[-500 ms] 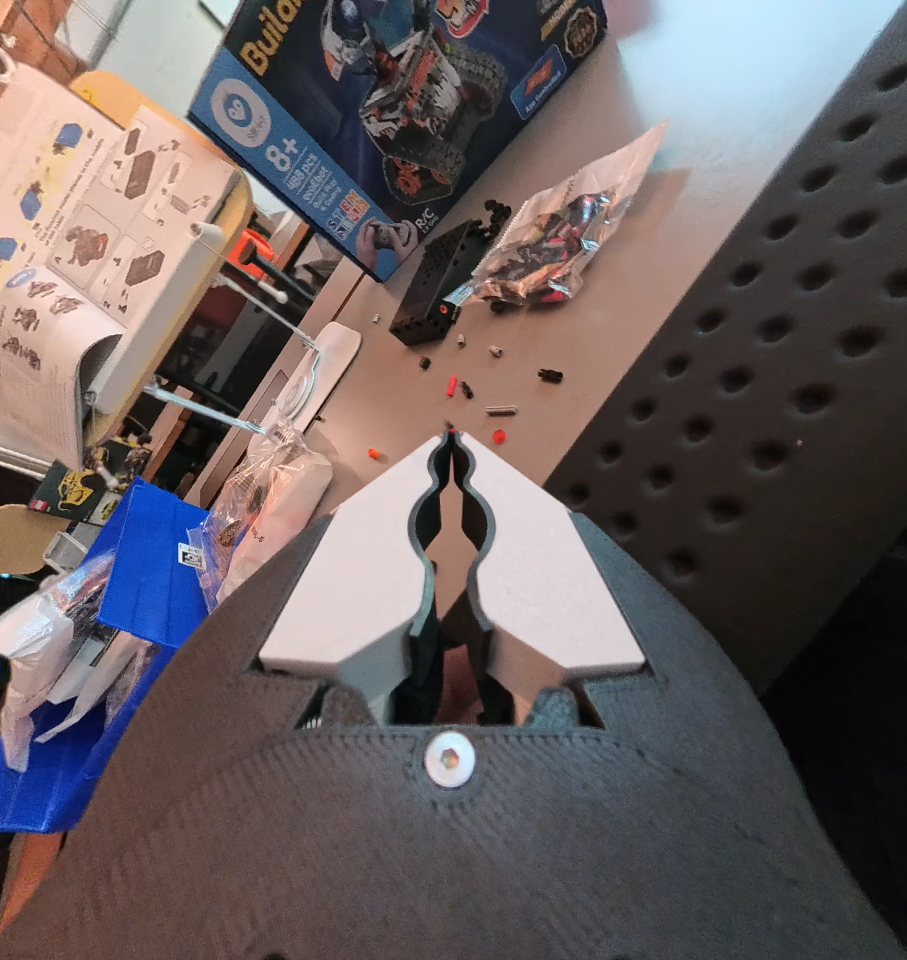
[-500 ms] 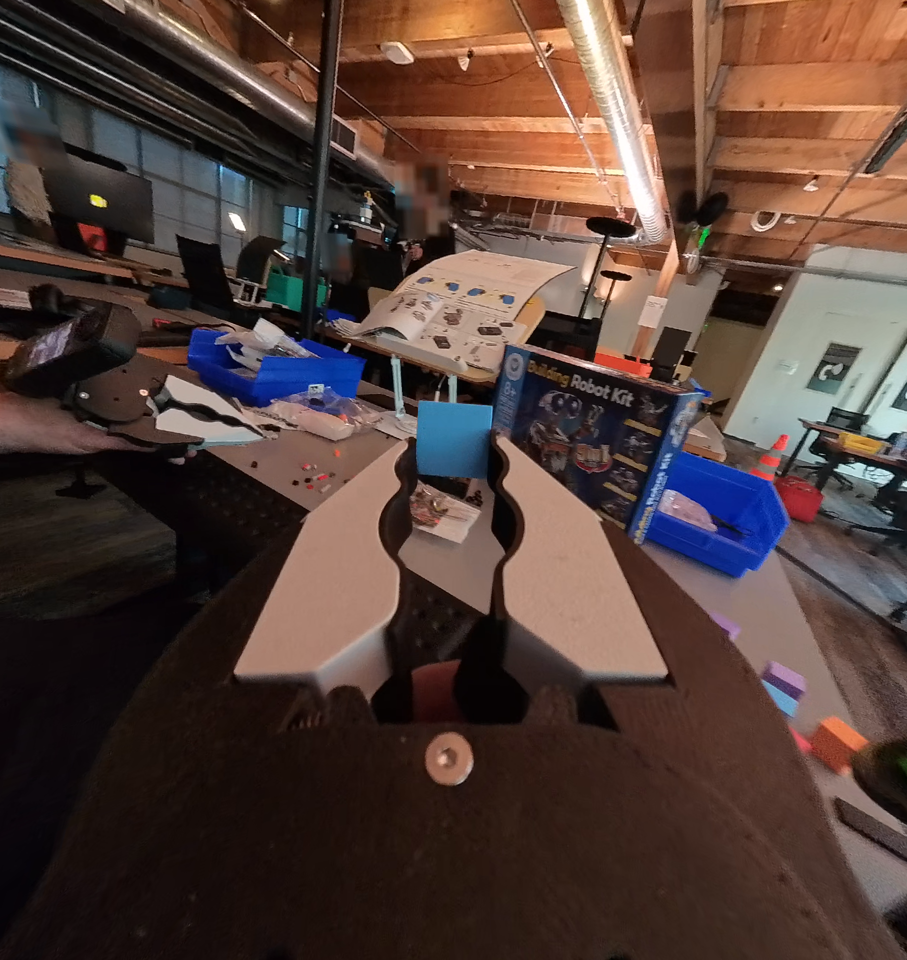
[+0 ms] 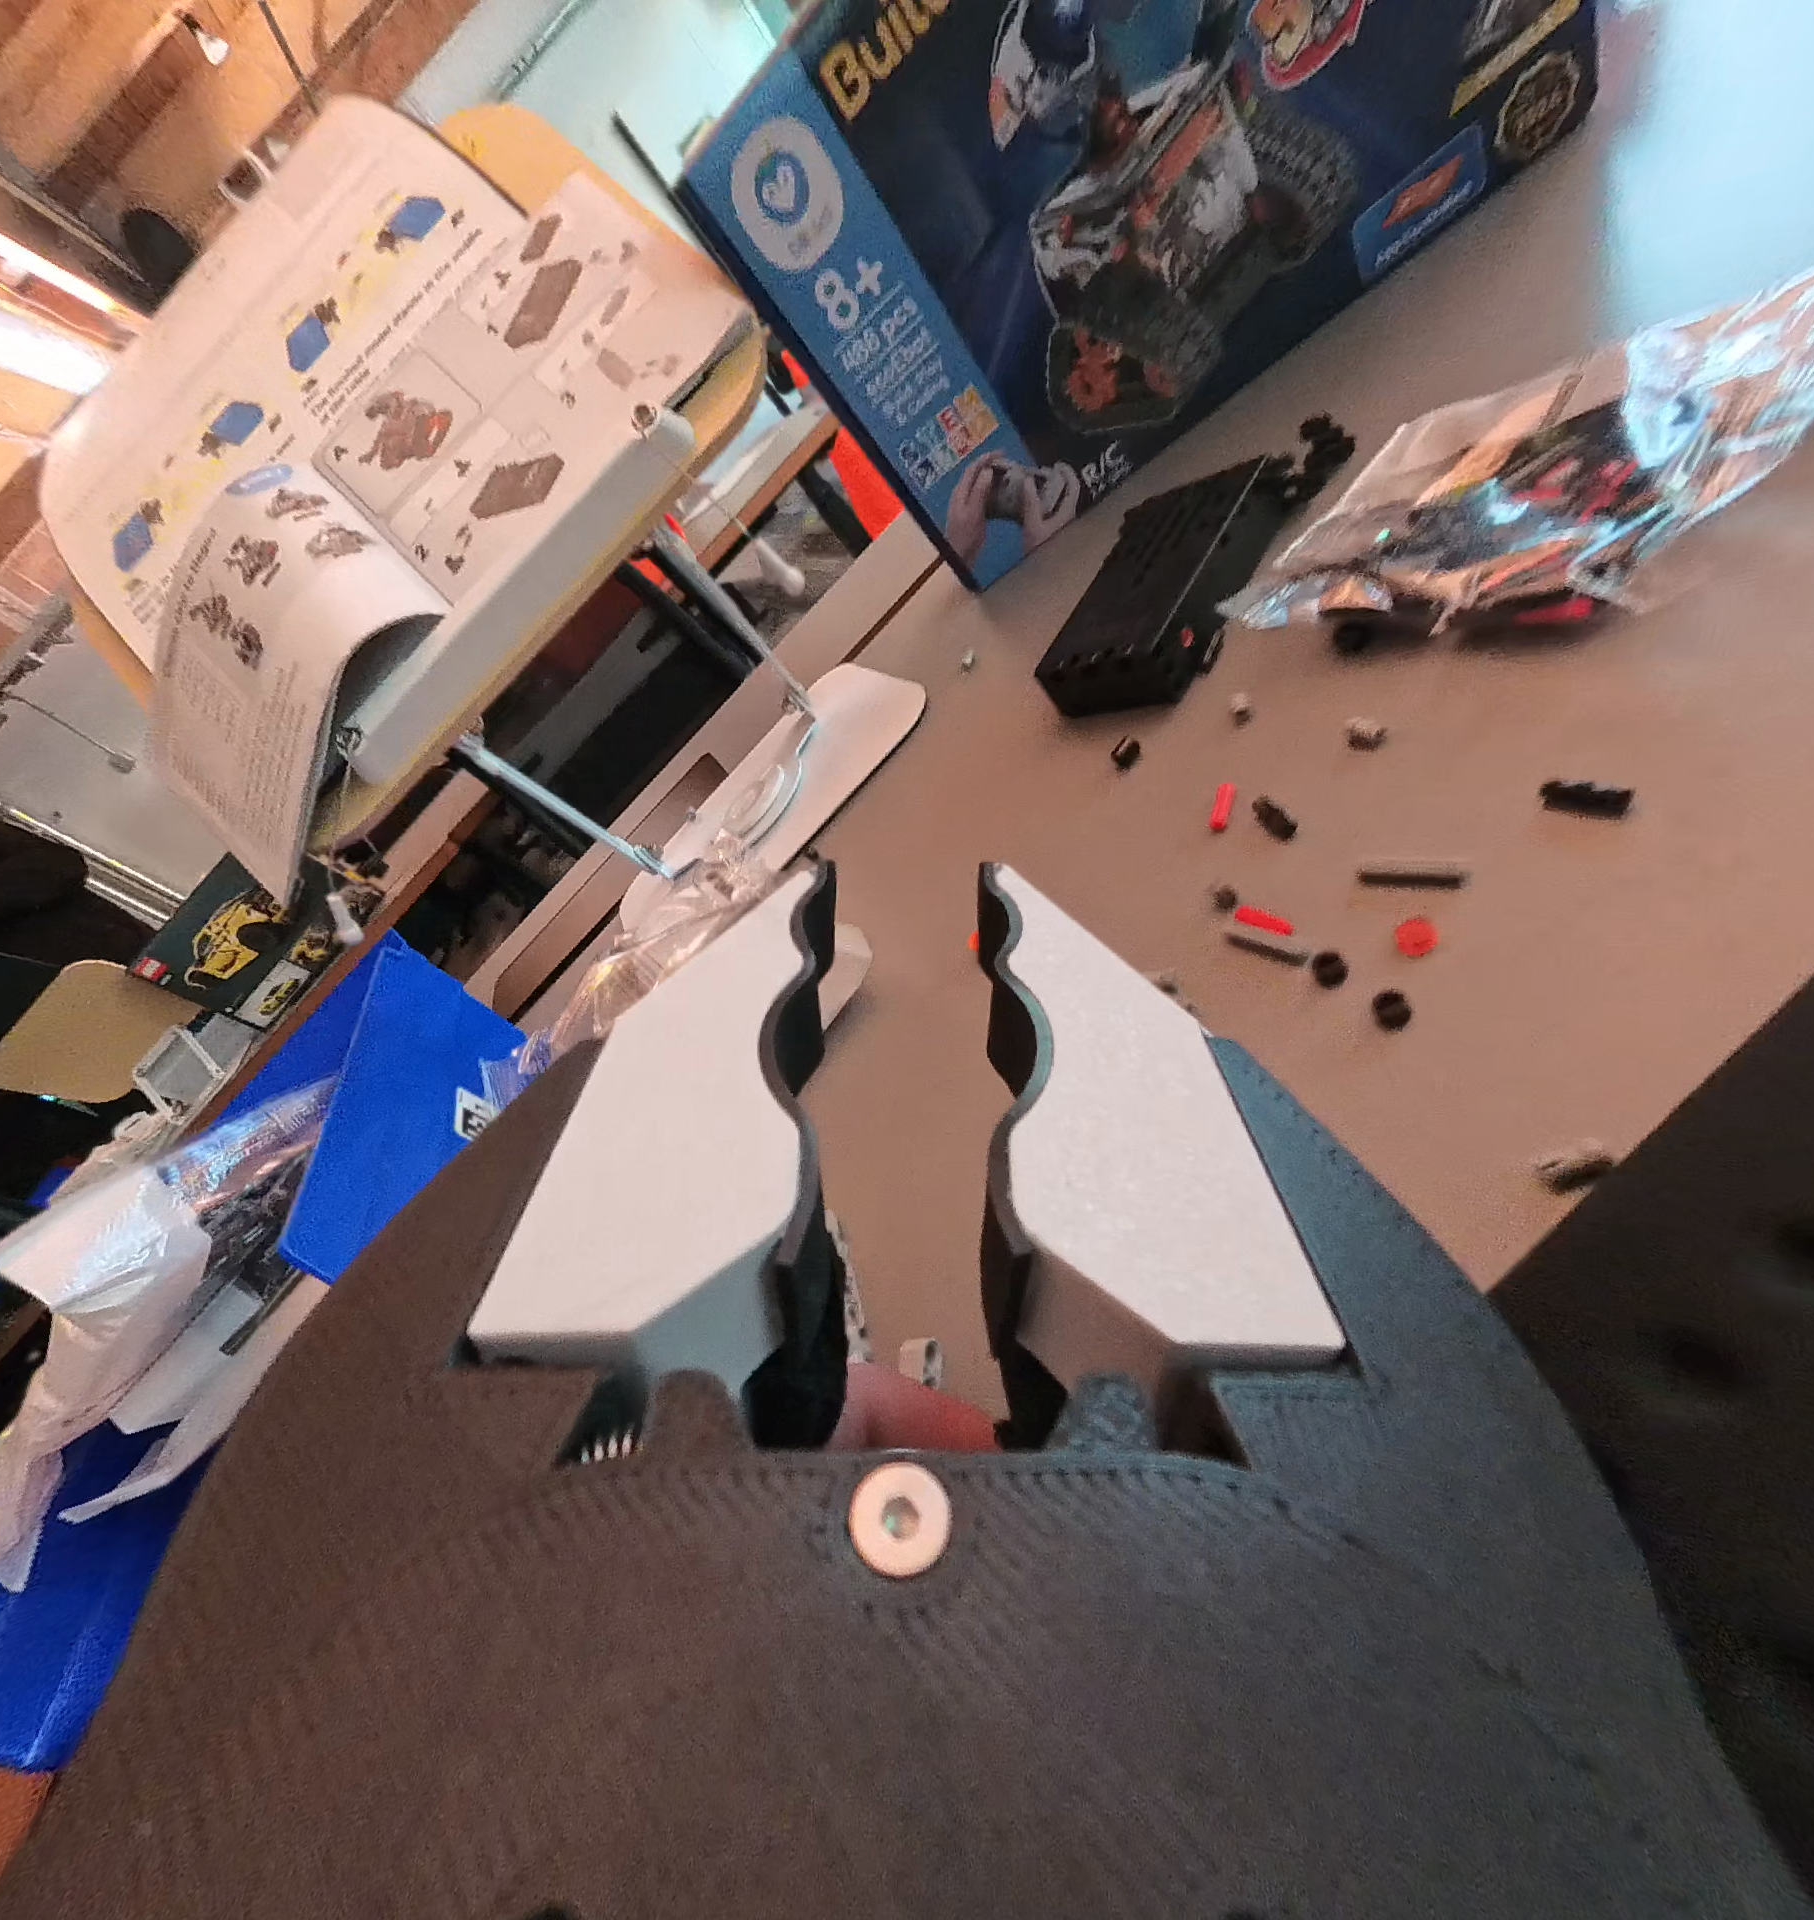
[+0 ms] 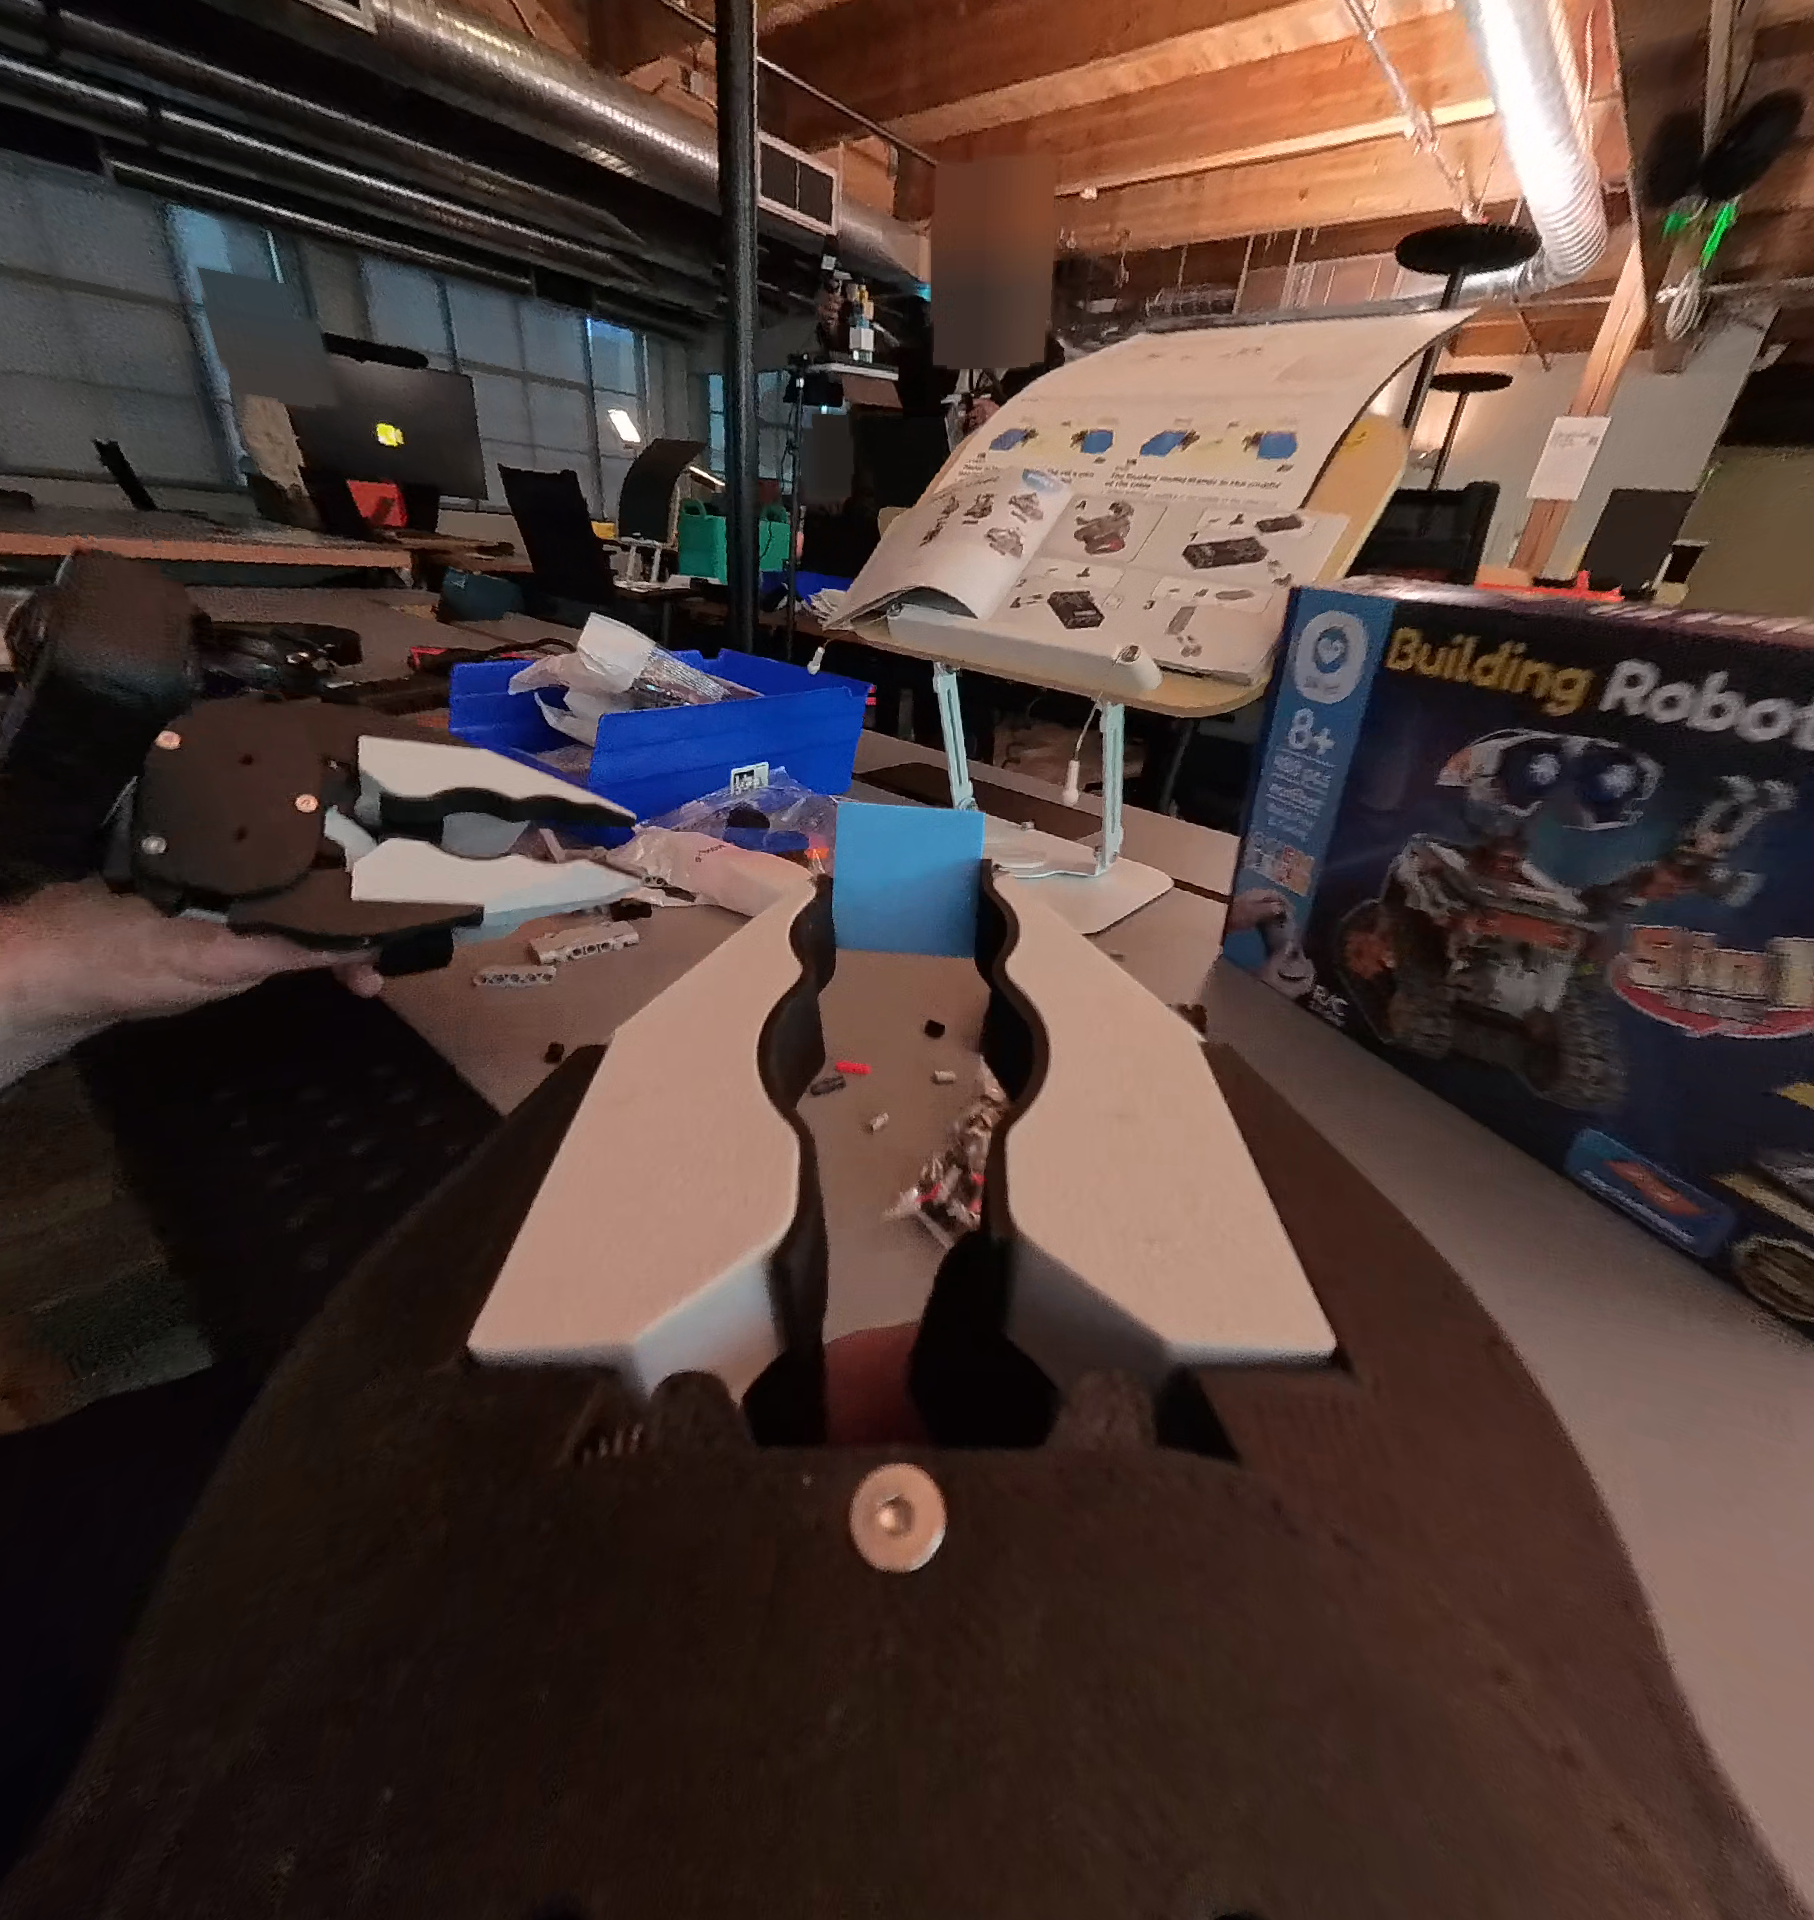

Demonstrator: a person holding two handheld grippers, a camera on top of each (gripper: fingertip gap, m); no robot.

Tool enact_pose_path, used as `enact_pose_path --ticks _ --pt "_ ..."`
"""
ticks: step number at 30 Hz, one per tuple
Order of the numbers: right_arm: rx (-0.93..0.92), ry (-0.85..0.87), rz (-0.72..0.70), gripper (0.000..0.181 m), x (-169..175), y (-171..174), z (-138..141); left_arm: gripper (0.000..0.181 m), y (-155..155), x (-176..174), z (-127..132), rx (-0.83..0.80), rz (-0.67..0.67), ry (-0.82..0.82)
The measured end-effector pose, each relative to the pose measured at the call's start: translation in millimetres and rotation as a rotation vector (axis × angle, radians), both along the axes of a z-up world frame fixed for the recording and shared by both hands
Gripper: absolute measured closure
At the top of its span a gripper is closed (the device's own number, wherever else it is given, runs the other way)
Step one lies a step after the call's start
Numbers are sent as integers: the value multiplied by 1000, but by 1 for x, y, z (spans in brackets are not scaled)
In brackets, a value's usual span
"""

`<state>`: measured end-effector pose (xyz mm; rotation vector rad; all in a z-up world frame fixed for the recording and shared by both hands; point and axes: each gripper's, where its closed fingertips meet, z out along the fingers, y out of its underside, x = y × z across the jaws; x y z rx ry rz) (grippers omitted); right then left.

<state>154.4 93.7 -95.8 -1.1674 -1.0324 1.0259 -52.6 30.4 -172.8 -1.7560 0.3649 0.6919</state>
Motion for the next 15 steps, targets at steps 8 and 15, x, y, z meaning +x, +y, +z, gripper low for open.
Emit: enact_pose_path --ticks 8,15 --pt "-102 -75 -6 155 -57 23 -43 149 -14 -31 5 1 -51 -78" --pt "-170 -132 -41 156 -58 32 -56 139 0 -74 10 -104 -22 -98"
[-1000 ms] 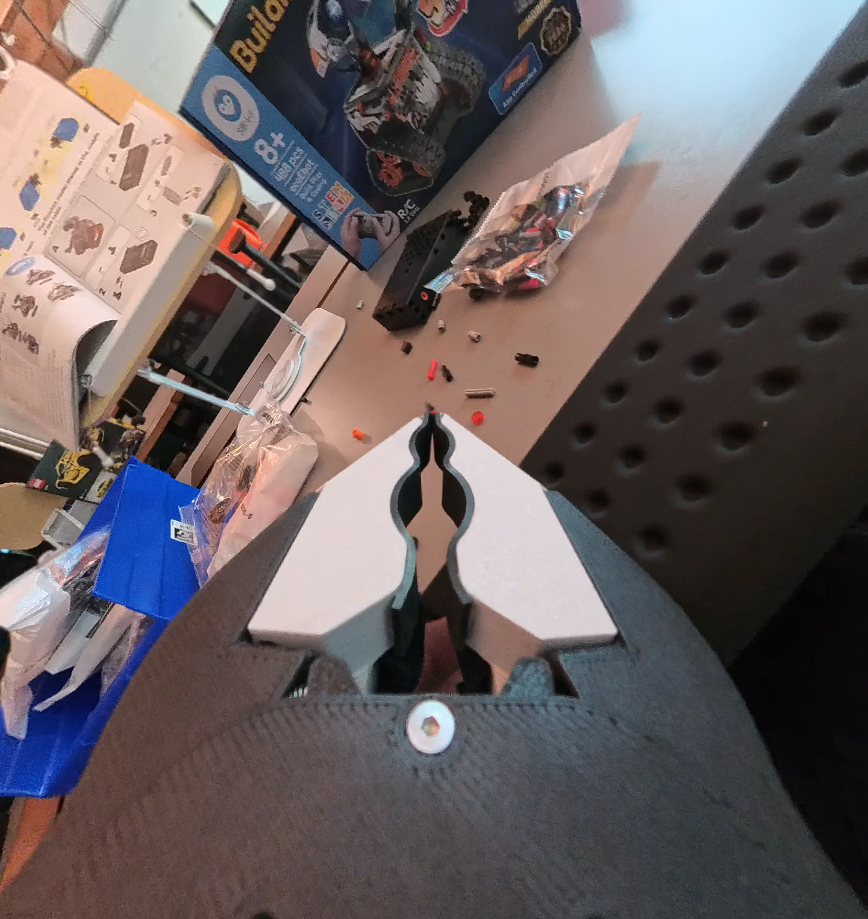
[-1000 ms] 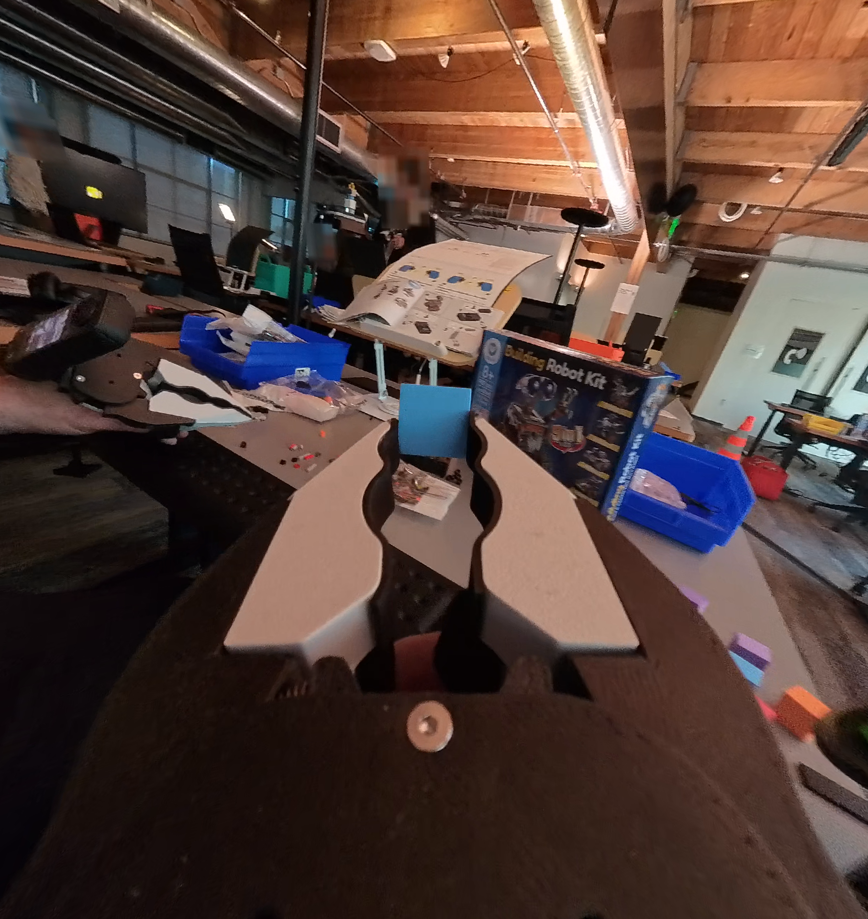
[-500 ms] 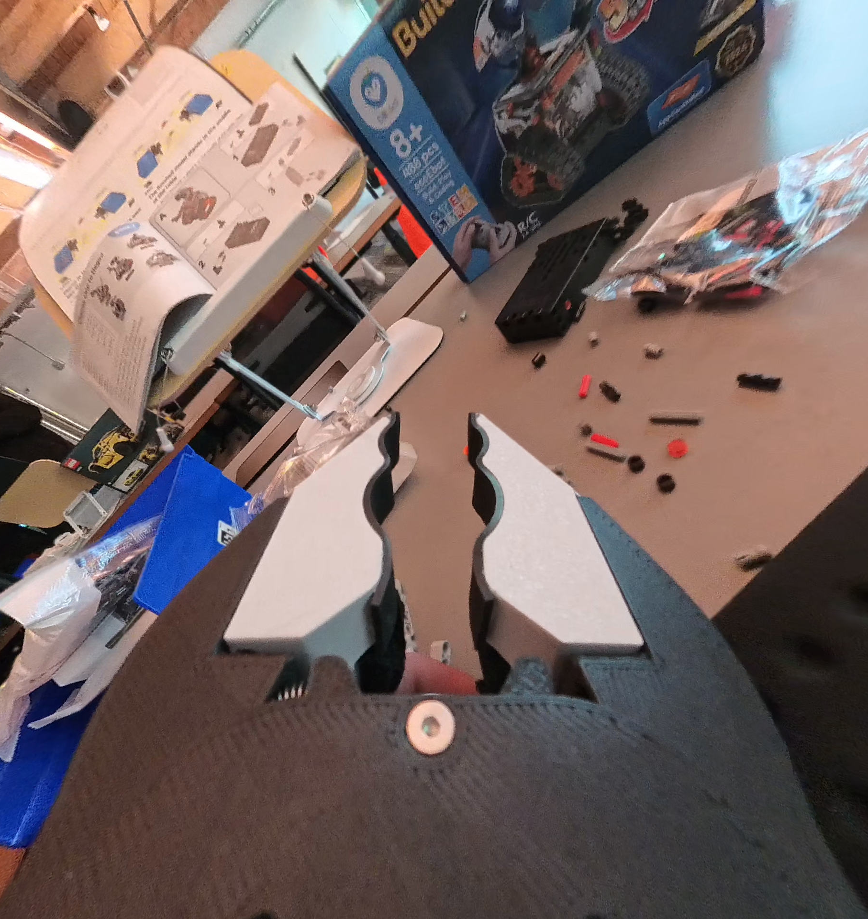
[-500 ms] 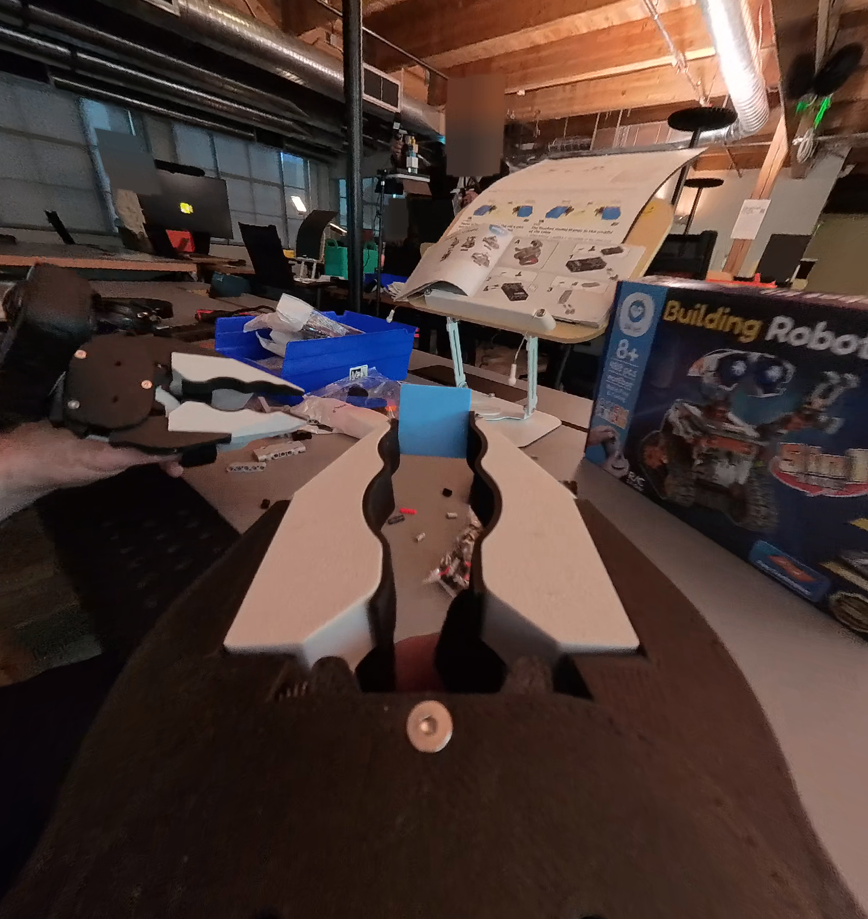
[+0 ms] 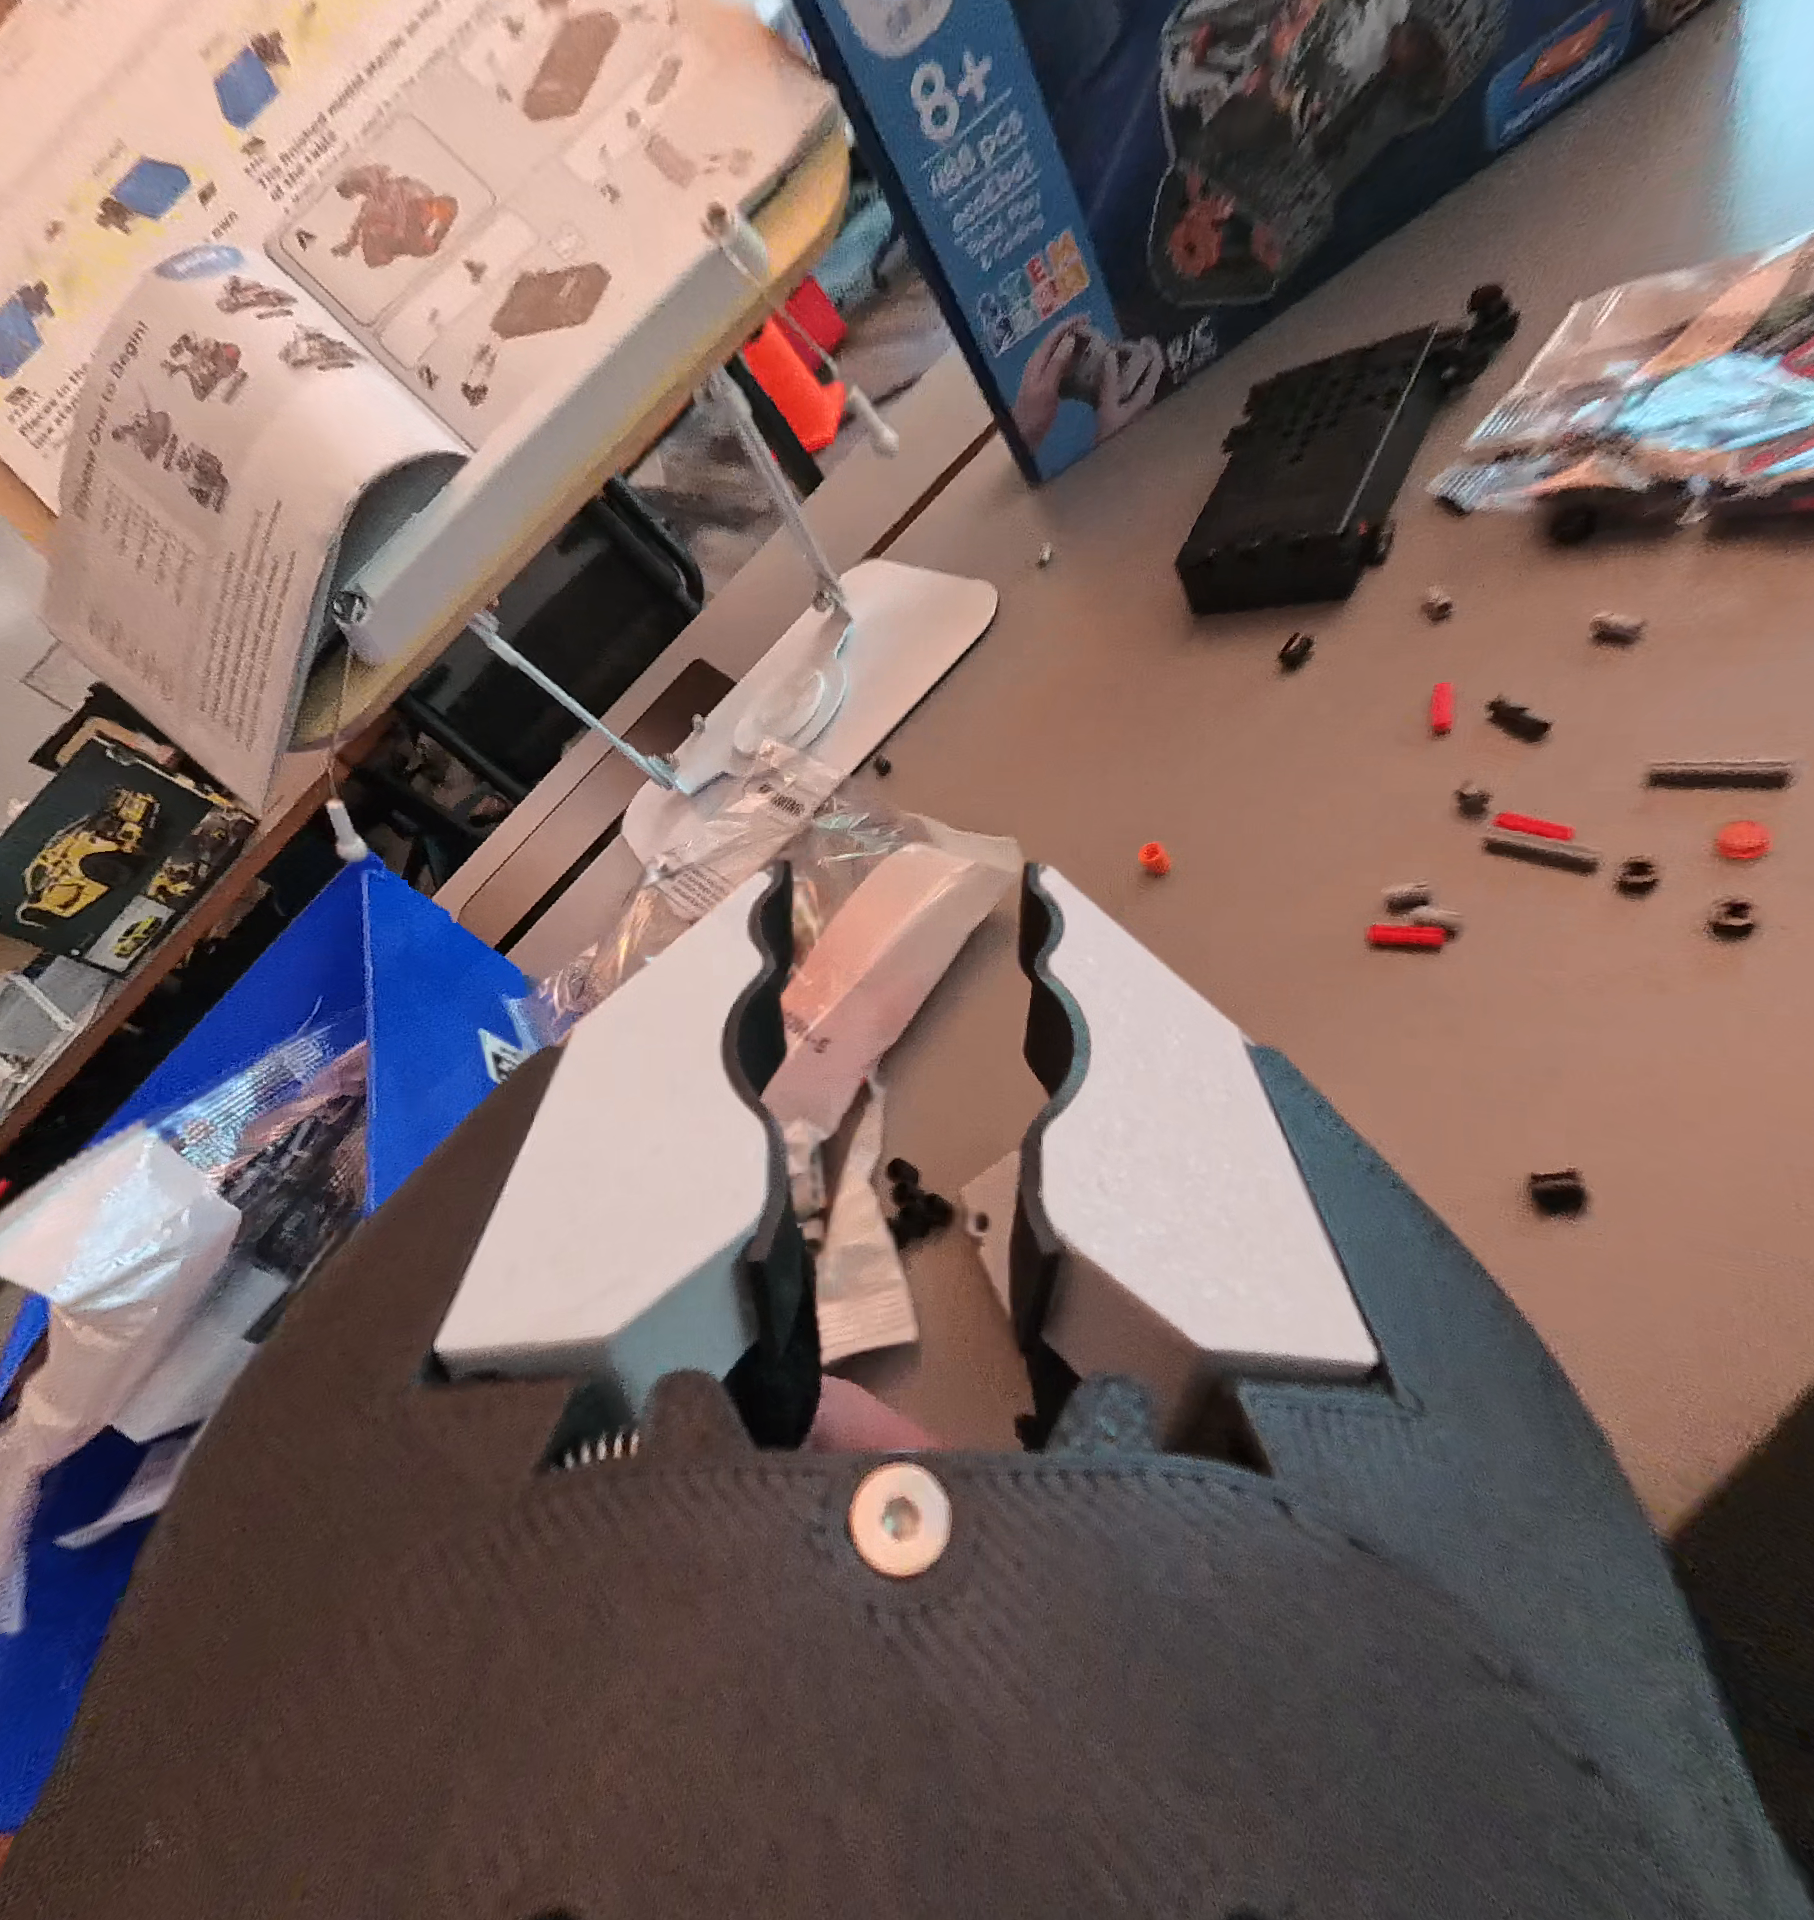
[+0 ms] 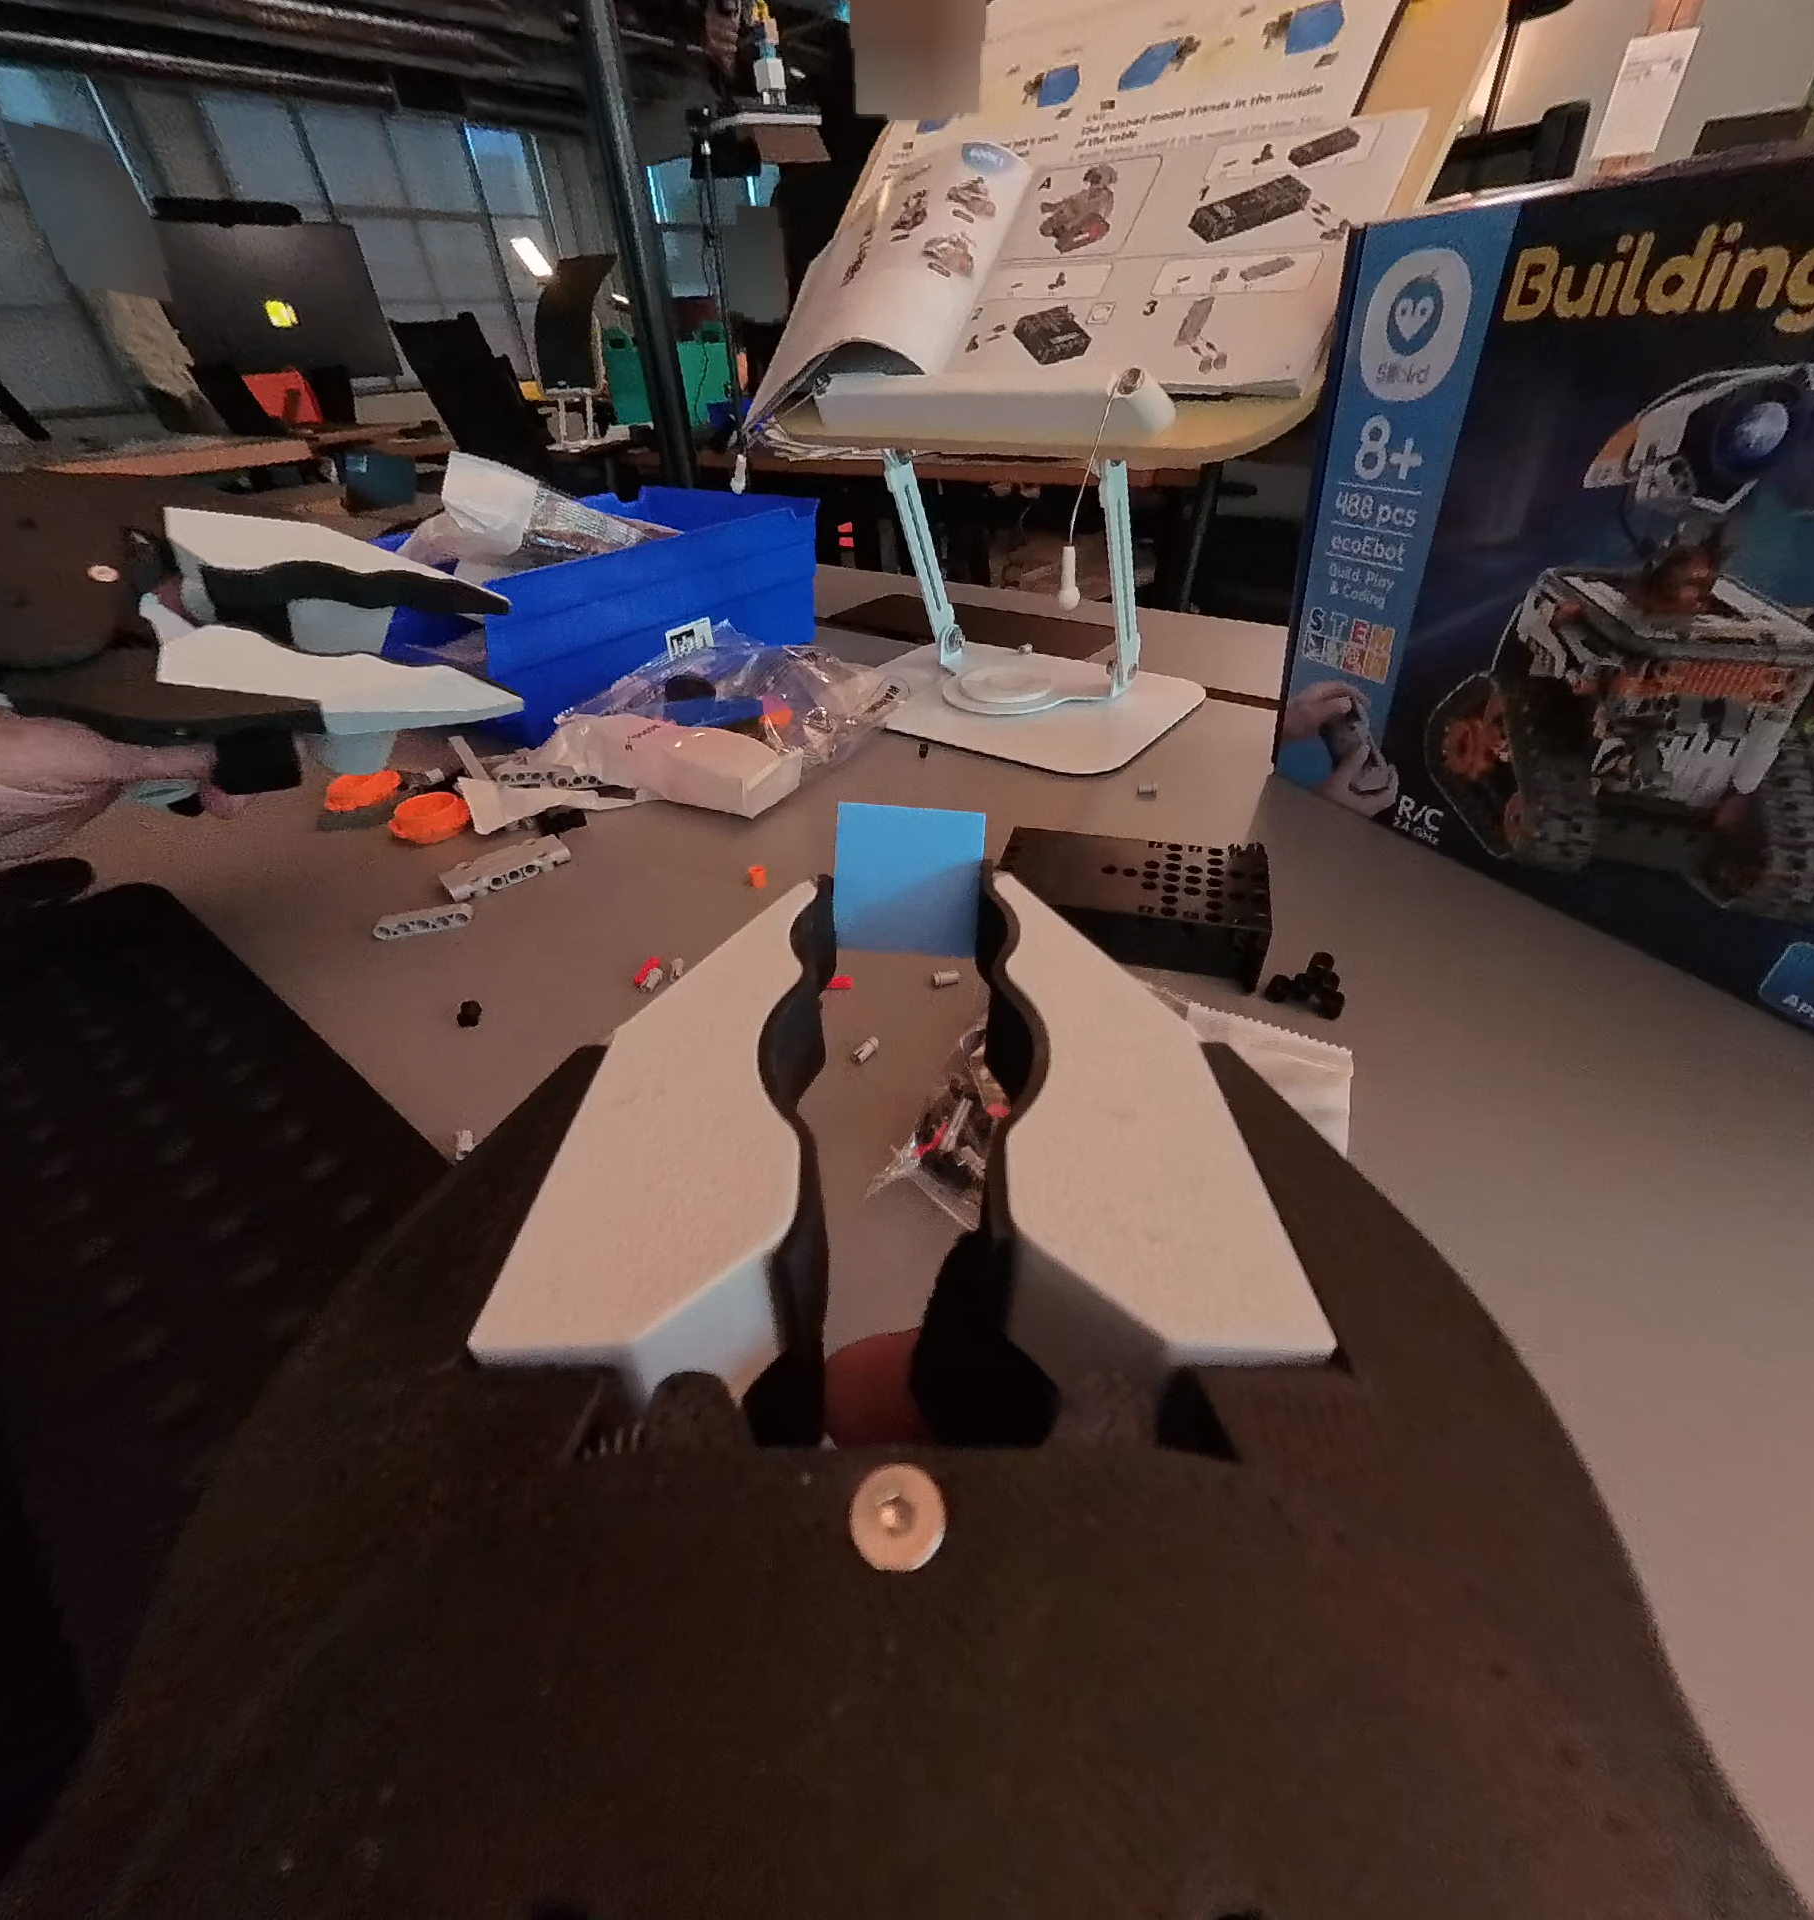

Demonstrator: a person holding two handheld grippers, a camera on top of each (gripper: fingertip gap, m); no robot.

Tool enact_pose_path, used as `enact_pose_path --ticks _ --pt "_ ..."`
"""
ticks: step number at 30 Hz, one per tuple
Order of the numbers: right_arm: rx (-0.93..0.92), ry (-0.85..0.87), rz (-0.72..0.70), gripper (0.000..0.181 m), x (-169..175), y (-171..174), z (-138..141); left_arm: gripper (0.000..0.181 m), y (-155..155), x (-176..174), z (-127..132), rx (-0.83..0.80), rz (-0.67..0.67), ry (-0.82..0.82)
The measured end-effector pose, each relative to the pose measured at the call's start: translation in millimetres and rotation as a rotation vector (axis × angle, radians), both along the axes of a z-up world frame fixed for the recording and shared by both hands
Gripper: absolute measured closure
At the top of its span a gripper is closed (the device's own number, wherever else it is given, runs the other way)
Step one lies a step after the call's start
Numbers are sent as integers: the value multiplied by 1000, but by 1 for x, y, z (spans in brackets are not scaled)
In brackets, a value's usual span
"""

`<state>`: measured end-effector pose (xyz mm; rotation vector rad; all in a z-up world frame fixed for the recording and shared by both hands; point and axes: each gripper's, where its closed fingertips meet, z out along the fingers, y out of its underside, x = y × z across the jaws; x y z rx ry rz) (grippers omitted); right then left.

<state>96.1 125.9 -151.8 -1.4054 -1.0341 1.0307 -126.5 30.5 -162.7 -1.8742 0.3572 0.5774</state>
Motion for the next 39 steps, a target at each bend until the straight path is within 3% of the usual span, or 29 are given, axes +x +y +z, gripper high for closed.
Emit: enact_pose_path --ticks 8,10,14,17,24,34,36,39 --pt "9 18 4 156 4 -3 2 136 45 -57 -49 -309 73 23" --pt "1 27 18 156 4 -4 3 142 51 -62 -61 -365 74 27" --pt "-47 55 55 156 7 -5 4 176 55 -65 -75 -418 87 72" --pt "-71 98 43 156 13 -1 9 181 53 -66 -87 -459 91 113" --pt "-71 141 17 156 19 1 14 181 55 -30 -69 -369 -2 63" --pt "-111 154 30 156 18 6 14 178 40 58 -73 -388 -208 -55" --pt "-120 135 33 156 16 7 11 167 37 58 -56 -338 -227 -98" --pt "-131 111 49 156 12 6 8 169 38 36 -27 -265 -231 -161"
